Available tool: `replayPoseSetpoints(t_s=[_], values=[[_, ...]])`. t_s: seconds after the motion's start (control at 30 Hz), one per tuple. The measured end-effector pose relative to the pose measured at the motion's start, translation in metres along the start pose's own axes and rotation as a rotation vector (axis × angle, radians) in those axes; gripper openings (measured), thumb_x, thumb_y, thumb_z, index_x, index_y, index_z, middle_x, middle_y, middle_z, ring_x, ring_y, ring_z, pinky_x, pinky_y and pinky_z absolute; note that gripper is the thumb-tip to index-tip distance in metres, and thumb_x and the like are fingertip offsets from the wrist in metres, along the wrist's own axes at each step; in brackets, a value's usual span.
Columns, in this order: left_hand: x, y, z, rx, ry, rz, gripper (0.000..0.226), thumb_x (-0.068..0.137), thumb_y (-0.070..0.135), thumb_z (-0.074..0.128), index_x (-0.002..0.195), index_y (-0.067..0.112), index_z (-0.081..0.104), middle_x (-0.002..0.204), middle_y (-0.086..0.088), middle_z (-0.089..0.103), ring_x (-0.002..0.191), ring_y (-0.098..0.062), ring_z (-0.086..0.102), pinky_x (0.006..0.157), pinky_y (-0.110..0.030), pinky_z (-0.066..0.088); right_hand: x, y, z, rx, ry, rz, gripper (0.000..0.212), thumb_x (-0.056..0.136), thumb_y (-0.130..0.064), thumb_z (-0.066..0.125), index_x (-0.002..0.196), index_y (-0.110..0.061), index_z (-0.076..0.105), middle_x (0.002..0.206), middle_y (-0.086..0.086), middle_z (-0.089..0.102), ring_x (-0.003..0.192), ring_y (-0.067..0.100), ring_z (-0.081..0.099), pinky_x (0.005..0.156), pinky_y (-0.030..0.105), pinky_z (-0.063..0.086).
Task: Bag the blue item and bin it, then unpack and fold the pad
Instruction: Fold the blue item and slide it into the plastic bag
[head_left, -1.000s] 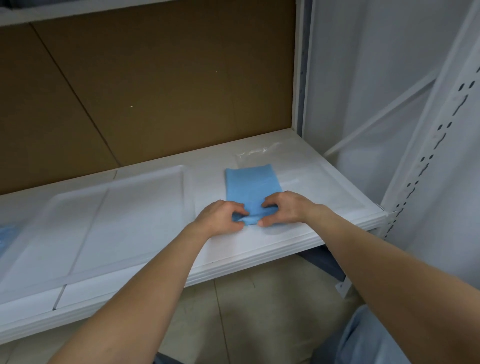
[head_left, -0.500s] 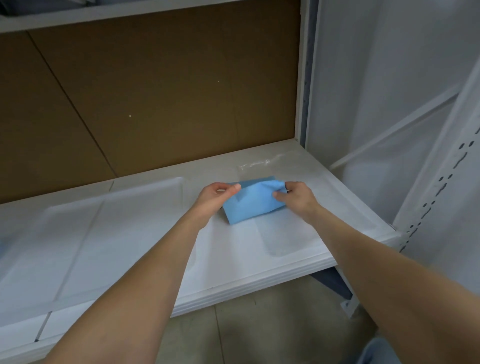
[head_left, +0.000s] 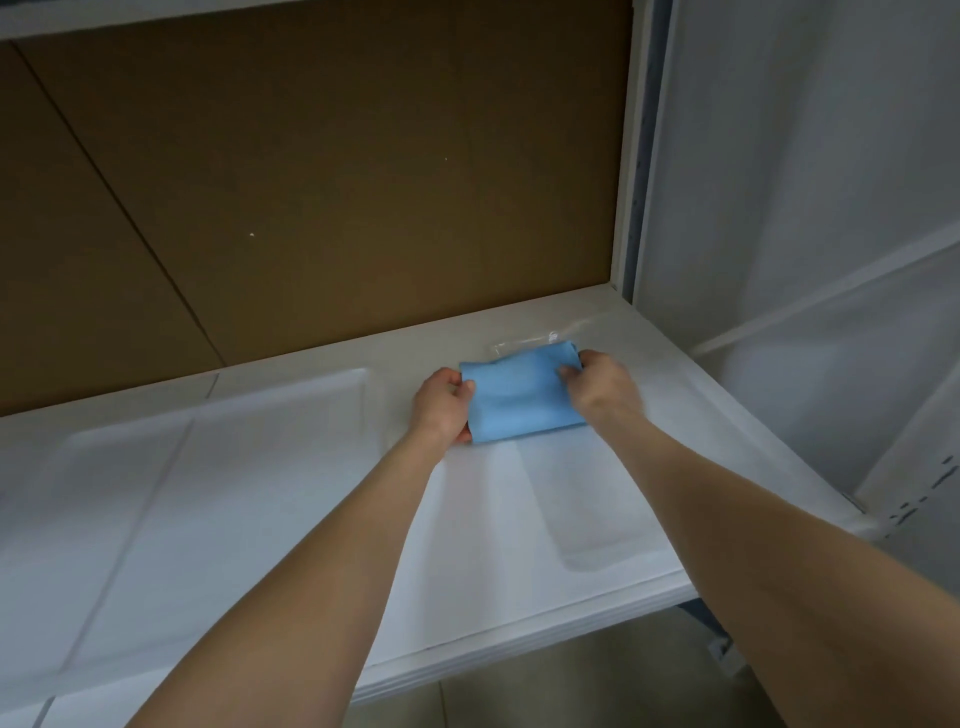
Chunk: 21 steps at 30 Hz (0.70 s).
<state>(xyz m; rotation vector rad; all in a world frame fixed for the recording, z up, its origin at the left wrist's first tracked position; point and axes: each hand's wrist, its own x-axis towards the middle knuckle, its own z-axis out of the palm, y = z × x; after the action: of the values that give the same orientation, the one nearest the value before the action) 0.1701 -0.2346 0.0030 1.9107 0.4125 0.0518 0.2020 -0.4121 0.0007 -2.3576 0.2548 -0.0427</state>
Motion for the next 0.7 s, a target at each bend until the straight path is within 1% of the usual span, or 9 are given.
replayPoseSetpoints(t_s=[0.13,0.2,0.27,0.33,0.43,0.5,0.57,0.63,0.7], values=[[0.004,-0.008,0.002,0.284,0.038,0.026,0.023,0.098,0.024,0.046,0.112,0.009,0.055,0.109,-0.017,0.063,0.083,-0.034,0.063,0.062,-0.033,0.052,0.004,0.004,0.007,-0.098,-0.038,0.051,0.037,0.096,-0.038,0.043,0.124,-0.019,0.057,0.12,0.009,0.061,0.109,0.03,0.057,0.082,0.035,0.043],[0.003,-0.013,0.001,0.284,0.003,-0.023,0.033,0.096,0.029,0.052,0.122,0.01,0.052,0.113,-0.016,0.063,0.068,-0.026,0.061,0.05,-0.028,0.049,0.004,0.008,0.009,-0.126,-0.061,0.083,0.041,0.096,-0.043,0.042,0.122,-0.015,0.058,0.117,0.009,0.061,0.103,0.028,0.058,0.077,0.033,0.043],[0.001,-0.017,-0.001,0.247,-0.004,-0.039,0.045,0.091,0.033,0.06,0.13,0.013,0.046,0.112,-0.013,0.062,0.071,-0.024,0.062,0.047,-0.027,0.049,0.004,0.011,0.01,-0.133,-0.045,0.096,0.046,0.096,-0.048,0.039,0.118,-0.013,0.059,0.114,0.01,0.062,0.1,0.029,0.058,0.076,0.034,0.043],[0.001,-0.019,-0.001,0.279,-0.002,0.044,0.047,0.088,0.029,0.065,0.131,0.021,0.045,0.1,-0.009,0.062,0.077,-0.028,0.065,0.054,-0.032,0.056,0.004,0.012,0.01,-0.117,-0.017,0.078,0.047,0.098,-0.047,0.036,0.116,-0.011,0.061,0.113,0.012,0.062,0.101,0.03,0.059,0.075,0.033,0.042],[0.0,-0.021,0.003,0.302,-0.007,0.204,0.036,0.091,0.017,0.06,0.124,0.028,0.056,0.088,-0.005,0.06,0.089,-0.032,0.065,0.071,-0.042,0.06,0.005,0.013,0.012,-0.073,0.017,0.028,0.04,0.099,-0.04,0.039,0.112,-0.009,0.061,0.113,0.014,0.063,0.102,0.032,0.058,0.077,0.033,0.042],[0.001,-0.024,0.006,0.45,0.018,0.272,0.034,0.094,0.016,0.053,0.123,0.029,0.062,0.102,-0.008,0.064,0.101,-0.03,0.062,0.086,-0.037,0.056,0.004,0.013,0.012,-0.052,0.047,0.017,0.032,0.098,-0.032,0.044,0.119,-0.01,0.056,0.116,0.015,0.061,0.106,0.034,0.057,0.082,0.035,0.044],[-0.001,-0.026,0.009,0.709,0.054,0.304,0.036,0.096,0.021,0.045,0.129,0.031,0.058,0.12,-0.009,0.06,0.11,-0.028,0.058,0.094,-0.032,0.049,0.002,0.013,0.012,-0.048,0.07,-0.002,0.029,0.097,-0.021,0.048,0.124,-0.011,0.049,0.118,0.017,0.058,0.107,0.036,0.056,0.085,0.037,0.045],[-0.004,-0.026,0.011,0.908,0.098,0.277,0.04,0.097,0.025,0.042,0.135,0.03,0.052,0.125,-0.009,0.053,0.112,-0.027,0.057,0.09,-0.033,0.047,0.002,0.013,0.013,-0.107,0.092,-0.093,0.028,0.096,-0.011,0.045,0.124,-0.013,0.049,0.12,0.016,0.054,0.107,0.035,0.055,0.086,0.037,0.045],[-0.007,-0.021,0.013,1.05,0.145,0.308,0.04,0.096,0.025,0.042,0.136,0.025,0.05,0.128,-0.009,0.046,0.113,-0.026,0.052,0.086,-0.033,0.046,0.002,0.014,0.013,-0.198,0.112,-0.237,0.029,0.098,-0.013,0.044,0.122,-0.016,0.058,0.126,0.012,0.05,0.113,0.032,0.049,0.09,0.036,0.047]])
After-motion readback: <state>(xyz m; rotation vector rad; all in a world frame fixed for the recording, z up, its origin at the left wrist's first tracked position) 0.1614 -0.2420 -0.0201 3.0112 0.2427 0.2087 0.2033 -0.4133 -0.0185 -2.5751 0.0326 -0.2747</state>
